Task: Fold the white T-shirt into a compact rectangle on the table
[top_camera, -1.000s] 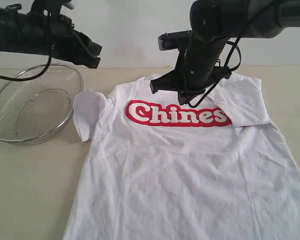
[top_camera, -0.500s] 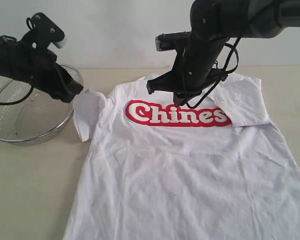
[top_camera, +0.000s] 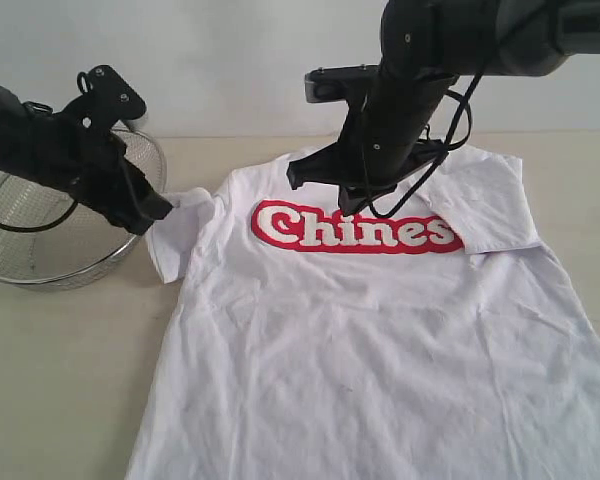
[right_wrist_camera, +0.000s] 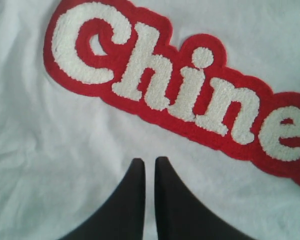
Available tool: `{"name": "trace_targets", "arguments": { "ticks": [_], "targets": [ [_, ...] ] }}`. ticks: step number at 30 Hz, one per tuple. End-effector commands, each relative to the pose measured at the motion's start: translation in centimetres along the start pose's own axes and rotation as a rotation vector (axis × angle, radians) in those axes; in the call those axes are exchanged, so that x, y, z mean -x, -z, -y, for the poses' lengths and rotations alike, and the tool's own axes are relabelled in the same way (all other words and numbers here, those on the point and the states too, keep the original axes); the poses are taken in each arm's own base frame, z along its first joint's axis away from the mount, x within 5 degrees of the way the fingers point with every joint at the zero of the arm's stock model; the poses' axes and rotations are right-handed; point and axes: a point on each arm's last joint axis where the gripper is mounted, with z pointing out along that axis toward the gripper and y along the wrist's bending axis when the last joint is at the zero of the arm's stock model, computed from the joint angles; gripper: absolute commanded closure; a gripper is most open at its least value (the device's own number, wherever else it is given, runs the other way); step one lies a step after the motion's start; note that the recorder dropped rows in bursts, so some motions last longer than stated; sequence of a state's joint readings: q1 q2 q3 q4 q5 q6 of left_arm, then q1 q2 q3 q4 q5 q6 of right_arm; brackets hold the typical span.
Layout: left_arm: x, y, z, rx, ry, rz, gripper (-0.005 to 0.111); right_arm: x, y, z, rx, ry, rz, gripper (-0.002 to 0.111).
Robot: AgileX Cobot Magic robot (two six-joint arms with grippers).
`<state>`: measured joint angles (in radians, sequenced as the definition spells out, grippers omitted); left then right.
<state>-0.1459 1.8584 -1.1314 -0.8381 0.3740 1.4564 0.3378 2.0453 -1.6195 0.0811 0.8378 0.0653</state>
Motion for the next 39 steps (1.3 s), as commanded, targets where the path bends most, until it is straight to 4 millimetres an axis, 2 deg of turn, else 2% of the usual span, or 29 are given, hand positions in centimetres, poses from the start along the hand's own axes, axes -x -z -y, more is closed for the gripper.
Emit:
{"name": "trace_targets", "arguments": {
  "ticks": [1, 6, 13, 19, 26, 33, 39],
  "targets": [
    [0.9, 1.7, 0.3, -0.02, -0.013, 0.03, 0.051, 0.3, 0.4, 0.4, -0.004, 0.008, 0.027, 0.107],
    [0.2, 1.8, 1.0, -0.114, -0.078, -0.027, 0.051, 0.3, 0.4, 0.4, -0.004, 0.012, 0.027, 0.107],
    [-0.1, 1.8, 0.5, -0.07, -0.2, -0.059, 0.051, 0.3, 0.4, 0.4, -0.004, 0.012, 0.029, 0.107],
    [-0.7, 0.6, 0.4, -0.064, -0.315, -0.072, 0.051, 0.3, 0.4, 0.3, 0.009, 0.007, 0.028, 0.107],
    [-0.9, -1.0, 0.2, -0.034, -0.328, -0.03, 0.051, 0.3, 0.4, 0.2, 0.009, 0.015, 0.033, 0.107],
    [-0.6, -1.3, 0.0, -0.012, -0.384, 0.021, 0.051, 0.3, 0.4, 0.2, 0.012, 0.015, 0.036, 0.107],
    [-1.4, -3.2, 0.2, -0.037, -0.332, 0.019, 0.052, 0.3, 0.4, 0.2, 0.014, 0.017, 0.03, 0.107]
  ]
}}
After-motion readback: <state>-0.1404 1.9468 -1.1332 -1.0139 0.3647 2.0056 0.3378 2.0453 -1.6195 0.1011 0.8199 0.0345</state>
